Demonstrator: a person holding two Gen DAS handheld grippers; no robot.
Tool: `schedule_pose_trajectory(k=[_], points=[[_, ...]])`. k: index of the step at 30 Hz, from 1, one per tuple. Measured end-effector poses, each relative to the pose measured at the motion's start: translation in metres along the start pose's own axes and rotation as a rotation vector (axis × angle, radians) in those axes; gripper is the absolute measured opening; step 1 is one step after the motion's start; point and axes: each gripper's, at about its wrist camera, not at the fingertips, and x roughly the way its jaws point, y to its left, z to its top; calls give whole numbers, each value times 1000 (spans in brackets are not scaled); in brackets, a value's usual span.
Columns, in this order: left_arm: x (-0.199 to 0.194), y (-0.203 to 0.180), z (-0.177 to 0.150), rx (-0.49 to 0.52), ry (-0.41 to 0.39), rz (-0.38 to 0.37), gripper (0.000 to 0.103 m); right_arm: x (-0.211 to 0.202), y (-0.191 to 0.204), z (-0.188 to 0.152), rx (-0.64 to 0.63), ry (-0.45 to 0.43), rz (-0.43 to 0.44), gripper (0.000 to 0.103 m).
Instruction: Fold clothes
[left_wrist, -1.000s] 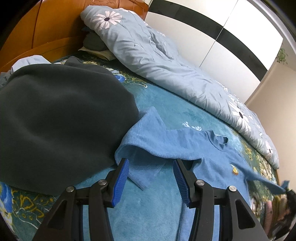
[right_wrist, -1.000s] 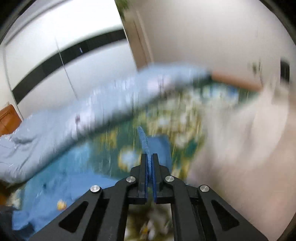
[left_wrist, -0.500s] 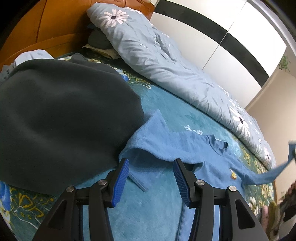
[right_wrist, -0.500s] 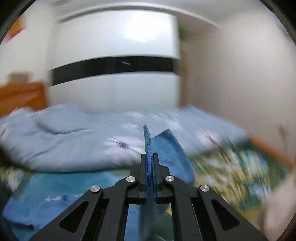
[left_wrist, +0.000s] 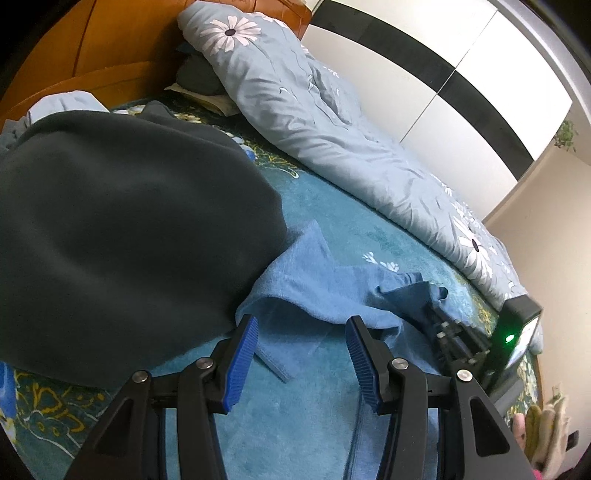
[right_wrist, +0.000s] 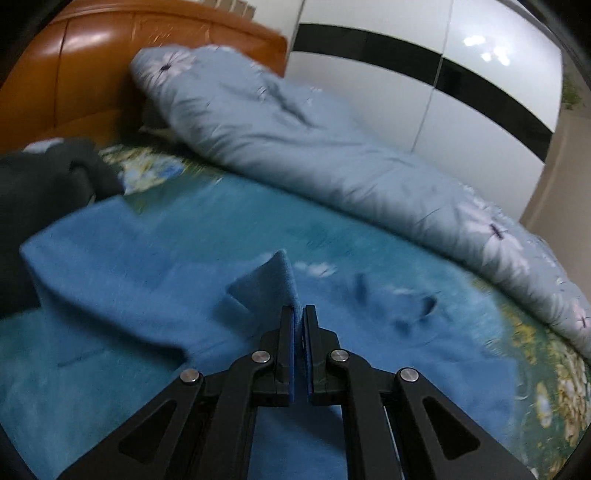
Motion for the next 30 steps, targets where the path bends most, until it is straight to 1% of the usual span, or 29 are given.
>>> schedule_pose_trajectory(k=[2,3,5,6,7,8,10,13,15,17,19,20,22,23,26,27,29,30], points=[[1,-2,-1,9,4,1,54,0,0,-5,-9,24,43,5],[2,-4,-2,17,6,2,54,-3,0,-7,-14,35,70,9],[3,-9,-3,37,5,5,54,-14,-8,-10,-2,17,101,23],[3,-12,-4,50,2,8,54,-22,-16,-13,14,1,117,35],[3,-15,-5,65,-2,11,54,-31,-24,-15,31,-16,132,39],[4,-20,-6,83,-6,14,54,-39,-32,-17,47,-32,147,39],[6,-32,-7,129,-10,15,54,-55,-62,-27,92,-55,107,41],[18,-58,-4,203,10,-27,55,-64,-139,-55,299,-44,4,41],[29,-80,1,256,10,-38,55,-70,-191,-74,442,-36,-66,42],[47,-101,6,313,17,-31,57,-66,-237,-94,620,-2,-68,42],[72,-118,11,356,60,-14,57,-57,-273,-115,779,33,-18,42],[90,-125,14,375,91,16,57,-51,-285,-124,838,51,10,42],[121,-133,16,406,146,62,57,-36,-299,-132,909,76,80,42],[134,-134,17,413,170,62,57,-28,-302,-134,926,84,102,42],[160,-131,17,390,234,8,57,-9,-305,-130,940,90,163,42],[165,-129,17,367,255,-20,57,-1,-305,-126,939,94,187,42],[174,-125,17,309,299,-89,57,11,-304,-119,938,103,208,42],[178,-123,16,293,310,-107,57,17,-303,-116,936,102,223,41]])
